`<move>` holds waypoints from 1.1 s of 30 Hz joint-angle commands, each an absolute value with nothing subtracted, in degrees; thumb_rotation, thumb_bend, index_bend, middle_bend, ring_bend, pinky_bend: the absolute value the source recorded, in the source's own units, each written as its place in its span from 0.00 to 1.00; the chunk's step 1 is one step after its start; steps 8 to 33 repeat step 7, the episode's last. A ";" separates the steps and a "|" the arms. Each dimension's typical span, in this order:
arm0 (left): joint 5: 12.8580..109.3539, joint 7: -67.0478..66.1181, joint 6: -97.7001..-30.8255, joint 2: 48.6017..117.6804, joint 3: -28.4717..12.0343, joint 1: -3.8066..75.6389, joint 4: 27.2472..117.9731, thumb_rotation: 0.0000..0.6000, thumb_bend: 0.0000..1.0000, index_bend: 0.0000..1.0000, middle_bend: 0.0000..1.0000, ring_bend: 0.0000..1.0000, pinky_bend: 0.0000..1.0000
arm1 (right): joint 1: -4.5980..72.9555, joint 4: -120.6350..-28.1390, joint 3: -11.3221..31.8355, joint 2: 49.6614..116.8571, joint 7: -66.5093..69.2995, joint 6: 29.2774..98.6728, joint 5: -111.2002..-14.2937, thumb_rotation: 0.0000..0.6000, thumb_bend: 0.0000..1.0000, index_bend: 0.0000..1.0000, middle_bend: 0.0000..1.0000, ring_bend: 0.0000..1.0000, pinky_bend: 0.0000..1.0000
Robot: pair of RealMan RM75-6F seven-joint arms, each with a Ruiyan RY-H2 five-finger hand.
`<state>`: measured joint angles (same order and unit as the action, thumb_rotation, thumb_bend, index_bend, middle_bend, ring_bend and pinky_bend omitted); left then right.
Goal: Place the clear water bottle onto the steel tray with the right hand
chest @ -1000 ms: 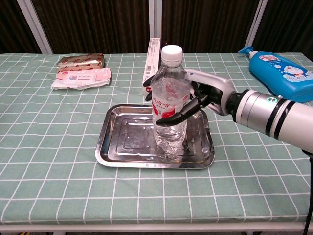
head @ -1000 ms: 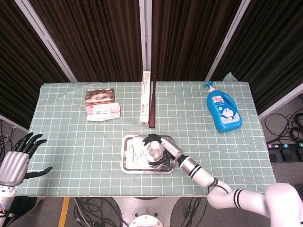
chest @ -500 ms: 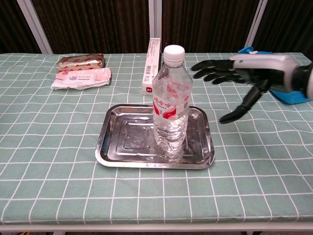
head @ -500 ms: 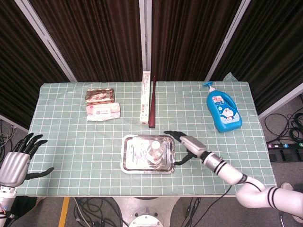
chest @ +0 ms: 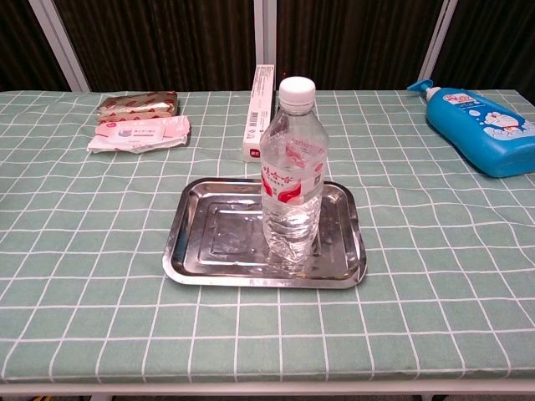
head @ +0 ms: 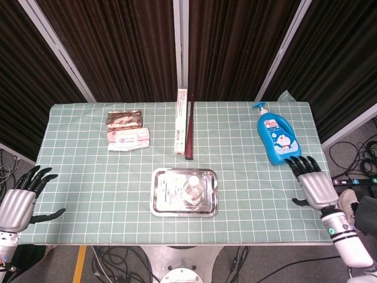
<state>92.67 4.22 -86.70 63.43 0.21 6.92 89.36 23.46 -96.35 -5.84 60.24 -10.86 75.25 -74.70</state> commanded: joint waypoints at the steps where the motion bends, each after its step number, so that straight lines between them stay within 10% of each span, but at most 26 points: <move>1: 92.66 4.23 -86.24 63.70 0.32 7.14 89.33 0.70 0.09 0.26 0.23 0.10 0.18 | 13.78 -87.99 -6.91 64.58 -8.44 86.52 -78.22 1.00 0.03 0.00 0.06 0.00 0.00; 33: 92.68 4.32 -85.68 64.80 0.08 7.68 88.75 0.70 0.09 0.26 0.23 0.10 0.18 | 11.63 -85.28 -4.38 66.01 -6.09 89.58 -80.14 1.00 0.02 0.00 0.06 0.00 0.00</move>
